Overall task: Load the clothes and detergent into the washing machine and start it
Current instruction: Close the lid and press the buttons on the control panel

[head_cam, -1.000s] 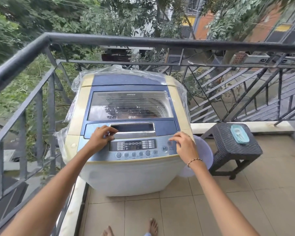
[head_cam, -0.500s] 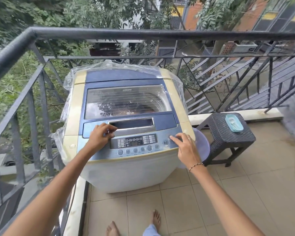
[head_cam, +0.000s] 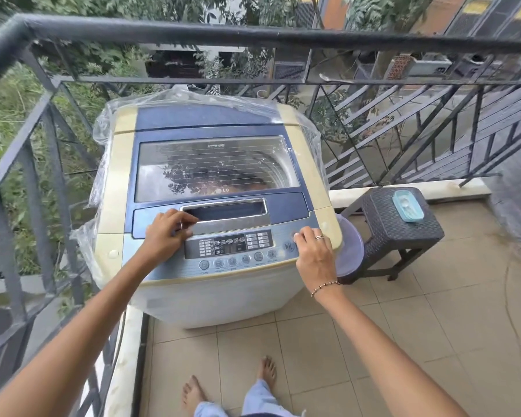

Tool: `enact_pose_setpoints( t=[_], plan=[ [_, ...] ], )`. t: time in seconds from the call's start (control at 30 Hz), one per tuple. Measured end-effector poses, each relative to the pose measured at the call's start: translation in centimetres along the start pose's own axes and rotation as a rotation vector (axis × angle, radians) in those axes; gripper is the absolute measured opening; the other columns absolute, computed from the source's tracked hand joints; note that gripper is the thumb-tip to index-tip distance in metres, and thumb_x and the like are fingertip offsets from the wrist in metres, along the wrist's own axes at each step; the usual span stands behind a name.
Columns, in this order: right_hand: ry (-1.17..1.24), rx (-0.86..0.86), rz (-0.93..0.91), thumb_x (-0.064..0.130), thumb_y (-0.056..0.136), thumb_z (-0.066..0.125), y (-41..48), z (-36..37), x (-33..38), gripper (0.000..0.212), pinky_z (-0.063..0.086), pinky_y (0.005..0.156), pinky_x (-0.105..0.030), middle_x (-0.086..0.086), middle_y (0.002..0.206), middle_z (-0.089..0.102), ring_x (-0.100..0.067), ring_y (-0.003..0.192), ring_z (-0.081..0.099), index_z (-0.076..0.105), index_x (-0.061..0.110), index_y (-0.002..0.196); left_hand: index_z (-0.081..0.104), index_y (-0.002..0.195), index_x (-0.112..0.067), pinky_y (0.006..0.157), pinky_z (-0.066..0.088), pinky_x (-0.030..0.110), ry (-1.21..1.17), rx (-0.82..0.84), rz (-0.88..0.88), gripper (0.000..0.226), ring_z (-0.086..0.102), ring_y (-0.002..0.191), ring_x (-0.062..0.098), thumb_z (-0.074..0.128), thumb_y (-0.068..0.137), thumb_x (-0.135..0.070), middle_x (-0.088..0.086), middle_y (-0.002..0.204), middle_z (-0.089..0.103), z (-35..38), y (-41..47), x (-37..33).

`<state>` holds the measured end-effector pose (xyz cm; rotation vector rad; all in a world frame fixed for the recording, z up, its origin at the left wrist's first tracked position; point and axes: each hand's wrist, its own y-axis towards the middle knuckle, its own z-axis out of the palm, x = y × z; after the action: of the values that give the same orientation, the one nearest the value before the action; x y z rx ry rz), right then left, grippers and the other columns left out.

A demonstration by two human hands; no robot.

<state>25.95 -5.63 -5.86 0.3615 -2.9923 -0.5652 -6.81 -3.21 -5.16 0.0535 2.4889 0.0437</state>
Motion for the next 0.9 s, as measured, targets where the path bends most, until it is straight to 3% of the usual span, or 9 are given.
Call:
enact_pose_setpoints(
  t=[0.2,0.33,0.47,0.77,0.9],
  plan=[
    [0.043,0.012,0.03,-0.007,0.074,0.033,-1.0,0.1,-0.1,0.045,0.05,0.071,-0.034,-0.005,0.088,0.058,-0.024,0.08,0.055,0.064,0.009,0.103,0.069,0.102,-0.022,0.081,0.043,0.042,-0.003,0.017,0.0,0.022,0.048,0.088,0.019,0.069,0.082,-0.012,-0.008,0.088,0.052,-0.1,0.0,-0.1],
    [0.065,-0.011,0.068,-0.016,0.064,0.056,-2.2,0.1,0.2,0.057,0.051,0.08,-0.039,-0.007,0.095,0.058,-0.025,0.089,0.054,0.062,0.008,0.115,0.07,0.102,-0.023,0.081,0.044,0.043,-0.01,0.023,0.001,0.023,0.048,0.087,0.018,0.069,0.082,-0.011,-0.008,0.089,0.053,-0.2,-0.1,-0.1],
    [0.069,-0.023,0.11,-0.017,0.06,0.061,-2.5,-0.2,0.3,0.064,0.049,0.083,-0.042,-0.008,0.098,0.059,-0.025,0.094,0.054,0.064,0.011,0.117,0.069,0.102,-0.026,0.083,0.043,0.042,-0.023,0.036,-0.025,0.023,0.05,0.09,0.018,0.068,0.083,-0.014,-0.01,0.09,0.053,-0.4,-0.2,-0.3],
    [0.054,0.022,0.18,-0.006,0.068,0.055,-3.6,-0.2,2.3,0.061,0.041,0.095,-0.044,-0.007,0.113,0.055,-0.025,0.104,0.053,0.055,0.014,0.126,0.069,0.104,-0.023,0.083,0.043,0.039,-0.03,0.035,-0.019,0.022,0.05,0.091,0.017,0.068,0.084,-0.015,-0.008,0.092,0.053,-0.6,-0.3,-0.6],
    [0.094,0.04,0.144,-0.002,0.069,0.042,-4.2,-0.1,4.1,0.058,0.037,0.097,-0.042,-0.004,0.115,0.054,-0.024,0.106,0.052,0.055,0.017,0.123,0.07,0.104,-0.022,0.079,0.042,0.037,-0.017,0.026,-0.016,0.021,0.054,0.092,0.019,0.067,0.085,-0.015,-0.006,0.094,0.056,-0.6,-0.3,-0.7]
  ],
)
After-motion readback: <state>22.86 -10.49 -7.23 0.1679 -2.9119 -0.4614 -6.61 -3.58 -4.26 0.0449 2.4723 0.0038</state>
